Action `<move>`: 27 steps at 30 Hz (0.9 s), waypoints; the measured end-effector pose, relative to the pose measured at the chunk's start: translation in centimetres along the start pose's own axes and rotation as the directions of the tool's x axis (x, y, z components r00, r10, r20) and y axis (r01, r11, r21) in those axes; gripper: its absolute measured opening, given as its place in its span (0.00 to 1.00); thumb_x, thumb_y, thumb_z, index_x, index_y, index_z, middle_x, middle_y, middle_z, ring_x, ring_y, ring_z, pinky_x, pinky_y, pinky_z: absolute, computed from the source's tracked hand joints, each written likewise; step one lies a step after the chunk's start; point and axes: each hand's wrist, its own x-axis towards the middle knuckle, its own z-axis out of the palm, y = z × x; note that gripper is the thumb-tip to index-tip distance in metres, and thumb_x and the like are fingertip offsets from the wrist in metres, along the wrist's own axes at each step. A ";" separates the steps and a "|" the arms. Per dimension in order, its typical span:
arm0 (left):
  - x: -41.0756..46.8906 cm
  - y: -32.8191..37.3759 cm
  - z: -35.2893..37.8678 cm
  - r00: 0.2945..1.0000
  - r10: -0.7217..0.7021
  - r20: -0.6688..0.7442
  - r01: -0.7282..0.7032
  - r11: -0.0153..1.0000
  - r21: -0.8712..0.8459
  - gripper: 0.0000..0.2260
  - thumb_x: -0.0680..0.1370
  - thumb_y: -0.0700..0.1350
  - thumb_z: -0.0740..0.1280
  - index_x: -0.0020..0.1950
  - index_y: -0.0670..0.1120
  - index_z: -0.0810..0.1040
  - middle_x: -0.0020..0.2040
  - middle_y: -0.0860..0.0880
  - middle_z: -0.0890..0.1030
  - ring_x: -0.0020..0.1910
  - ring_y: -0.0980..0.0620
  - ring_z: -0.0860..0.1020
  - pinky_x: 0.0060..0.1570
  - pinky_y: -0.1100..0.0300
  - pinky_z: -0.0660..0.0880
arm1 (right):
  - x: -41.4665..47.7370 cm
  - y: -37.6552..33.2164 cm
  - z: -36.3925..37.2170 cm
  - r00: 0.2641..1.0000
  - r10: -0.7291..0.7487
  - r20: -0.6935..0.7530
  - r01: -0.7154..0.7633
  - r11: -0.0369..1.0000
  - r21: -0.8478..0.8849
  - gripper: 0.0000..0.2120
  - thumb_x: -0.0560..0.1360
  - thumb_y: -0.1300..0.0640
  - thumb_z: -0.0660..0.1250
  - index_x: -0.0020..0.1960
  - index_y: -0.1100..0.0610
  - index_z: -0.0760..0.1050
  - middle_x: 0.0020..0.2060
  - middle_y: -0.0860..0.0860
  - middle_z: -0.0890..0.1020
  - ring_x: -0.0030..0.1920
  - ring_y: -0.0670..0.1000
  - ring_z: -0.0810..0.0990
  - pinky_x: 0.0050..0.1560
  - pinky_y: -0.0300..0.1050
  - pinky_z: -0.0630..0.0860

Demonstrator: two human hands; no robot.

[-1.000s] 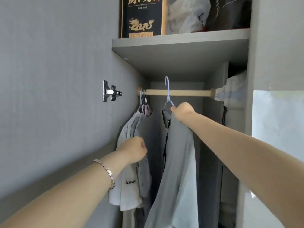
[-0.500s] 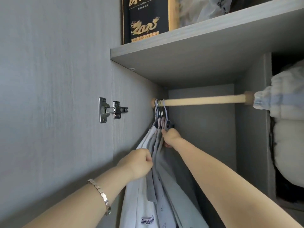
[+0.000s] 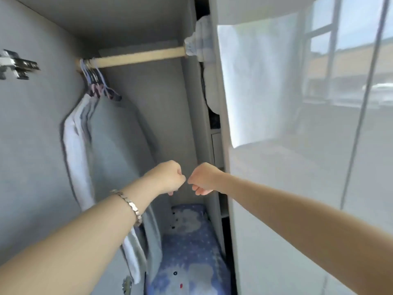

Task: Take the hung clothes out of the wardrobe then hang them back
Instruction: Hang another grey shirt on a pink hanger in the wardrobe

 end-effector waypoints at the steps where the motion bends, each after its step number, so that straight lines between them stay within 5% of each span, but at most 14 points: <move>1: -0.9 1.8 2.1 0.997 0.048 0.067 -0.050 0.998 0.027 0.07 0.76 0.44 0.58 0.42 0.47 0.75 0.42 0.48 0.84 0.43 0.48 0.83 0.45 0.58 0.76 | -2.3 2.4 -0.5 0.999 0.040 -0.010 -0.040 0.999 -0.014 0.12 0.76 0.63 0.62 0.35 0.55 0.69 0.32 0.51 0.75 0.29 0.47 0.74 0.24 0.33 0.73; 5: -4.1 10.0 11.0 0.939 0.246 0.239 -0.269 0.961 0.068 0.06 0.77 0.47 0.58 0.44 0.49 0.73 0.45 0.50 0.81 0.44 0.48 0.81 0.43 0.60 0.72 | -12.5 12.7 -3.3 0.963 0.238 -0.123 -0.251 0.961 -0.112 0.13 0.77 0.62 0.60 0.35 0.55 0.68 0.31 0.50 0.75 0.29 0.47 0.73 0.30 0.37 0.72; 10: -10.9 22.6 20.4 0.781 0.463 0.419 -0.521 0.853 0.026 0.06 0.76 0.45 0.57 0.47 0.49 0.74 0.50 0.47 0.80 0.53 0.47 0.79 0.45 0.61 0.69 | -28.5 24.6 -7.3 0.805 0.535 -0.258 -0.560 0.828 -0.031 0.05 0.78 0.62 0.57 0.47 0.59 0.71 0.35 0.52 0.77 0.28 0.46 0.73 0.30 0.35 0.71; 13: -16.5 30.3 24.8 0.633 0.592 0.500 -0.656 0.752 -0.060 0.06 0.75 0.43 0.58 0.40 0.47 0.73 0.44 0.45 0.80 0.50 0.45 0.80 0.42 0.62 0.68 | -39.1 30.8 -8.5 0.638 0.716 -0.283 -0.719 0.686 0.116 0.10 0.79 0.61 0.53 0.46 0.62 0.71 0.31 0.48 0.75 0.21 0.44 0.74 0.21 0.32 0.69; 17: -25.2 40.0 29.8 0.423 0.716 0.555 -0.782 0.598 -0.176 0.07 0.75 0.43 0.57 0.37 0.49 0.69 0.42 0.47 0.78 0.46 0.45 0.78 0.42 0.60 0.70 | -53.7 38.2 -8.8 0.380 0.862 -0.335 -0.817 0.483 0.317 0.09 0.78 0.60 0.55 0.44 0.62 0.72 0.32 0.49 0.78 0.25 0.47 0.74 0.21 0.33 0.70; 22: -36.8 51.4 35.4 0.183 0.800 0.572 -0.887 0.385 -0.254 0.05 0.76 0.44 0.57 0.46 0.50 0.73 0.50 0.47 0.80 0.52 0.45 0.78 0.43 0.60 0.69 | -71.6 45.1 -8.0 0.051 0.948 -0.315 -0.768 0.239 0.594 0.13 0.76 0.63 0.56 0.32 0.59 0.69 0.23 0.49 0.76 0.18 0.45 0.72 0.18 0.32 0.67; 27: -47.7 62.9 42.7 0.033 0.835 0.550 -0.917 0.244 -0.315 0.08 0.76 0.43 0.57 0.50 0.49 0.75 0.53 0.48 0.80 0.53 0.46 0.77 0.44 0.60 0.68 | -88.0 52.6 -7.7 -0.189 0.954 -0.231 -0.671 0.046 0.740 0.13 0.76 0.63 0.56 0.34 0.60 0.69 0.30 0.54 0.76 0.27 0.50 0.73 0.23 0.36 0.67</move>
